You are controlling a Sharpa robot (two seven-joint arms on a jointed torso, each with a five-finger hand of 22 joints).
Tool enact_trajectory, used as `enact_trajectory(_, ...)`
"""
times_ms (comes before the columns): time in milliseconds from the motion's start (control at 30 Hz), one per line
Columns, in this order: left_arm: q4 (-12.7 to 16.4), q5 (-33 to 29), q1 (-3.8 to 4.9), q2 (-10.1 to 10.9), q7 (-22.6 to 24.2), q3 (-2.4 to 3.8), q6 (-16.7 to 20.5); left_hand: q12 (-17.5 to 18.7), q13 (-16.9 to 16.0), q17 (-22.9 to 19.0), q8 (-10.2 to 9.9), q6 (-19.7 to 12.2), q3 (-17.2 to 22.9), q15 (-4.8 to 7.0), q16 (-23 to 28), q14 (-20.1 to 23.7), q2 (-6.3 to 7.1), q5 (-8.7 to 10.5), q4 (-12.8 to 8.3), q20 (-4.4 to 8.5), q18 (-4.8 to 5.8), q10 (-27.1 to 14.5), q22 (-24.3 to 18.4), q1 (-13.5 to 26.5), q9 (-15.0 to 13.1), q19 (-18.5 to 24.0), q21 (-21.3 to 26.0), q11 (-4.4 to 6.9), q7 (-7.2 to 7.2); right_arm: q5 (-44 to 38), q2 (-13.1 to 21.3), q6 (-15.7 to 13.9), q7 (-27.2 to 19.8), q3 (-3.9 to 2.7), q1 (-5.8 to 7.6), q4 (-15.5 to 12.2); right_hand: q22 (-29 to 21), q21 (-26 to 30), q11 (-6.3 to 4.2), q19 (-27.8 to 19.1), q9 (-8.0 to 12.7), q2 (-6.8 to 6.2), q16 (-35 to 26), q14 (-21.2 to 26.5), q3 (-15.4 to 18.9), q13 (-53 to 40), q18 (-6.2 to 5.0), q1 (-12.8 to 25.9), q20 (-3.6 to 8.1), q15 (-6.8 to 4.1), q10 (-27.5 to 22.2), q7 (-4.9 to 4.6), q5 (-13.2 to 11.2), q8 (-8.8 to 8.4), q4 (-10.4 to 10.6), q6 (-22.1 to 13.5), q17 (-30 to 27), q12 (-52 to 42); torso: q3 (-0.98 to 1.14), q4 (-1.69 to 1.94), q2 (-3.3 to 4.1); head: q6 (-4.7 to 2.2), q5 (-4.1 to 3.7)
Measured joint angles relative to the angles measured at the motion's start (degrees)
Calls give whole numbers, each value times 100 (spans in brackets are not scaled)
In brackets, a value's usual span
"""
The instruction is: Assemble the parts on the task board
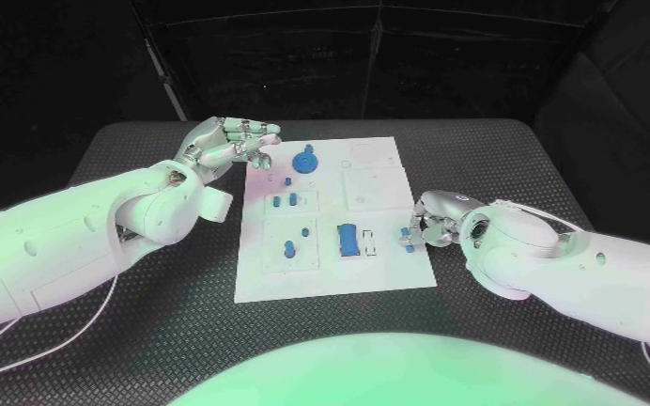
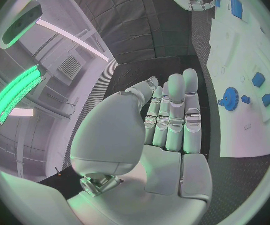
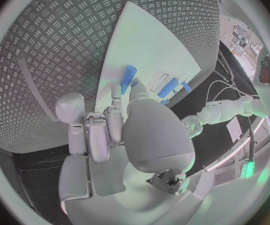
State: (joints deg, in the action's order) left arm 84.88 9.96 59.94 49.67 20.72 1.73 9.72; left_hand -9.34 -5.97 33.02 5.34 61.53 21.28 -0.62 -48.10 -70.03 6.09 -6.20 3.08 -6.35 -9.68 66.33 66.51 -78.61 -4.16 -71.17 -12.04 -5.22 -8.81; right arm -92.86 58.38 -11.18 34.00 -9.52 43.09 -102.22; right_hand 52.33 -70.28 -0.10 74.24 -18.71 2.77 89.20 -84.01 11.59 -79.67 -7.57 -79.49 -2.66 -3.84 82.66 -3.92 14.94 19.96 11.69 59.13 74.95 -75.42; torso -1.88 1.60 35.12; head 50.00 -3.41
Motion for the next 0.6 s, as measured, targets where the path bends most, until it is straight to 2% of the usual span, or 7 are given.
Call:
enact_trajectory(67,1,0,0,0,0,0,0,0,0,0,0,0,0,0,0,0,0,0,0,0,1,0,0,0,0,0,0,0,0,-6,-17,9,3,-4,-1,3,9,0,-25,17,-8,62,0,7,-149,-500,0,-172,23,-28,-16,0,-300,0,-141,0,0,31,-1,0,-1,0,0)
enact_trajectory(133,2,0,0,0,-1,0,-1,0,0,0,0,0,0,0,0,0,0,0,0,0,0,0,0,0,0,0,0,0,0,-10,-37,14,5,-7,-1,5,15,0,-34,-2,-6,25,0,-1,-335,-500,0,-209,42,-36,-26,12,-561,0,-242,13,0,31,-1,0,-3,0,1)
enact_trajectory(200,4,0,-1,1,-1,0,-1,0,0,0,0,0,0,0,0,0,0,0,0,0,0,0,0,0,0,0,0,0,0,-16,-52,21,6,-9,-1,10,21,0,-34,19,-6,-12,0,-1,-485,-500,0,-247,63,-37,-25,19,-710,-35,-319,21,0,31,-1,0,-4,0,4)
enact_trajectory(367,7,0,-1,5,-2,0,-2,0,0,0,0,0,0,0,0,0,0,0,0,0,0,0,0,0,0,0,0,0,0,-29,-88,44,7,-16,3,28,36,0,-34,19,14,-80,0,-1,-794,-500,0,-315,63,-37,-25,16,-747,-88,-440,22,-1,66,-4,0,-9,0,9)
enact_trajectory(467,10,0,-1,6,-2,0,-3,0,1,0,0,0,0,0,0,0,0,0,0,0,0,0,0,0,0,0,0,0,0,-35,-100,54,7,-21,5,29,39,0,-34,19,19,-80,0,-1,-966,-500,0,-315,62,-37,-26,1,-657,-107,-483,18,-1,74,-4,1,-9,0,10)
enact_trajectory(600,11,0,-1,12,-2,0,-3,-22,-1,-3,0,0,0,0,0,0,0,0,0,0,0,-13,-12,0,0,0,0,-13,0,-36,-108,45,7,-23,8,19,56,0,-34,19,34,-80,0,-1,-1153,-500,0,-315,62,-36,-25,19,-647,-141,-433,38,-1,77,-4,2,-9,0,19)
